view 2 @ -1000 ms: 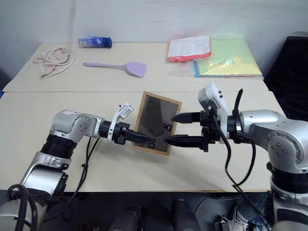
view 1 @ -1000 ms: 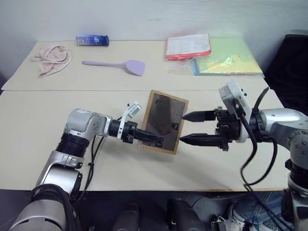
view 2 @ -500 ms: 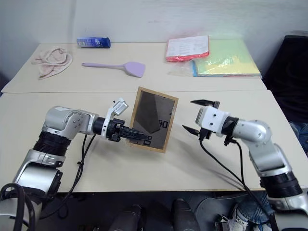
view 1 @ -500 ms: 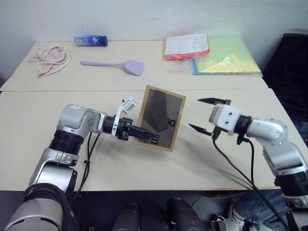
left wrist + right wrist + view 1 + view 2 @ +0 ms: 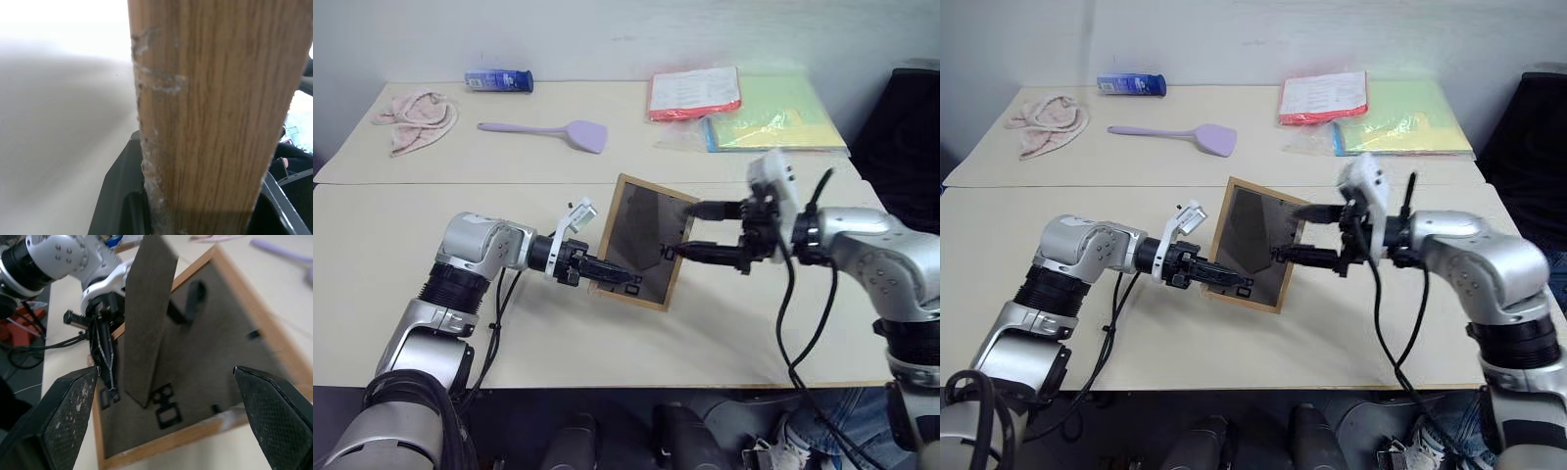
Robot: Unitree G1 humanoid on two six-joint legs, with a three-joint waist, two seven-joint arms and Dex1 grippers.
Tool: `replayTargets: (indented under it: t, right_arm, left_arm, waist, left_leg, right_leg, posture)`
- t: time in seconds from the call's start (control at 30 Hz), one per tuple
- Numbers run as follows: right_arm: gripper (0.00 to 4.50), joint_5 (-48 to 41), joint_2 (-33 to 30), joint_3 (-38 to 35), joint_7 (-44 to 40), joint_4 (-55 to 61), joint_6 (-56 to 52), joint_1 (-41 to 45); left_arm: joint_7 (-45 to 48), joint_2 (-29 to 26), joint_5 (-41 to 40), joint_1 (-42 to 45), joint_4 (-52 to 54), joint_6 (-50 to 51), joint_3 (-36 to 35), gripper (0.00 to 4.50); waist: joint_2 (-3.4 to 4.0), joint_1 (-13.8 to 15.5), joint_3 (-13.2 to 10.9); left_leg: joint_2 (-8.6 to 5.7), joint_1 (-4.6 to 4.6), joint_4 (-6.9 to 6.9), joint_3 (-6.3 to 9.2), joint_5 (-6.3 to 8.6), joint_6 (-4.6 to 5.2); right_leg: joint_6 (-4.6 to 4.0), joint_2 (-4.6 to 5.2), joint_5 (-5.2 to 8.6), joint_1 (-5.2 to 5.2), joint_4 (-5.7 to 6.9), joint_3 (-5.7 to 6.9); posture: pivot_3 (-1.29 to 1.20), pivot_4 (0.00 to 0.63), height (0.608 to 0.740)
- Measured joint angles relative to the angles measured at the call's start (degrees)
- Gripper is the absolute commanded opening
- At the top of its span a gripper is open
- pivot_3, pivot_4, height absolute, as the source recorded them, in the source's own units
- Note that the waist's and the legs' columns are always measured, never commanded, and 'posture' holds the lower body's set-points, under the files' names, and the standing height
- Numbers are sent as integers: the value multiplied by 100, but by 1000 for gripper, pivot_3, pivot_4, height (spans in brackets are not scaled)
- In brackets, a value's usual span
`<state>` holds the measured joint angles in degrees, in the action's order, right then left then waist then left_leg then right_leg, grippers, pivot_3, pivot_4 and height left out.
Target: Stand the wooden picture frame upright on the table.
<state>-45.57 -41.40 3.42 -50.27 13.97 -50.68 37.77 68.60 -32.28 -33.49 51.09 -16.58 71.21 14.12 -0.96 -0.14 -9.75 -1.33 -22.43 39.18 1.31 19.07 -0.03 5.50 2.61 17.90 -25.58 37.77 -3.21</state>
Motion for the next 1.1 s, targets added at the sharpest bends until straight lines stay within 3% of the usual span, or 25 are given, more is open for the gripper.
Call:
replayTargets:
  t: [0.2, 0.47, 0.7, 0.83, 0.9, 1.03, 1.1]
  right_arm:
    - [4500, -666, 147, -69, -58, 805, -493, 8]
    - [4500, -1043, -129, -530, 125, 1192, -769, -238]
    - [4500, 770, -1453, -310, -213, 1261, 546, -1273]
    - [4500, 1941, -1651, -374, -291, 980, 2105, -1784]
    - [4500, 3226, -1561, -251, 167, 368, 3823, -1798]
    - [4500, 5959, -1183, 407, 1860, -1394, 7686, -1117]
    - [4500, 7035, -1045, 676, 2761, -1984, 8808, -720]
  left_arm:
    - [29, 5, 4, 1, -31, -76, 0, 1254]
    - [163, 84, 13, 41, -197, -215, 44, 1254]
    - [101, 63, 64, 110, -356, -207, 24, 1254]
    - [107, 37, 59, 112, -332, -179, 24, 1254]
    - [109, 34, 55, 112, -271, -132, 24, 1254]
    - [126, 26, 16, 161, -208, -34, 9, 1254]
    - [138, 33, -2, 202, -201, 12, 2, 1254]
  waist:
    - [1, 1, -1]
    - [0, 8, -1]
    - [-1, 11, -2]
    - [-3, -8, -2]
    - [-3, -14, -2]
    - [0, -53, -4]
    - [1, -69, -5]
  left_leg:
    - [1, 0, 2, 2, 0, 0]
    - [0, 0, 2, 2, 1, 1]
    - [-2, 1, 1, -6, 3, 6]
    - [-2, 7, 2, -18, 3, 5]
    - [-3, 14, 2, -28, 3, 5]
    - [-2, 19, 0, -40, -1, -1]
    - [-1, 18, 0, -40, -3, -5]
  right_leg:
    - [0, 0, 0, 0, -1, 3]
    - [0, 1, 0, 1, -2, 3]
    - [0, -4, 0, 0, -3, -1]
    - [1, -7, 0, 1, -1, -10]
    - [1, -10, 0, -1, -3, -18]
    - [1, -16, 0, -12, 5, -18]
    - [1, -18, 0, -15, 13, -19]
  posture:
    - [0, 150, 740]
    - [0, 150, 740]
    - [0, 150, 740]
    - [0, 150, 740]
    - [0, 150, 740]
    - [0, 150, 740]
    - [0, 150, 740]
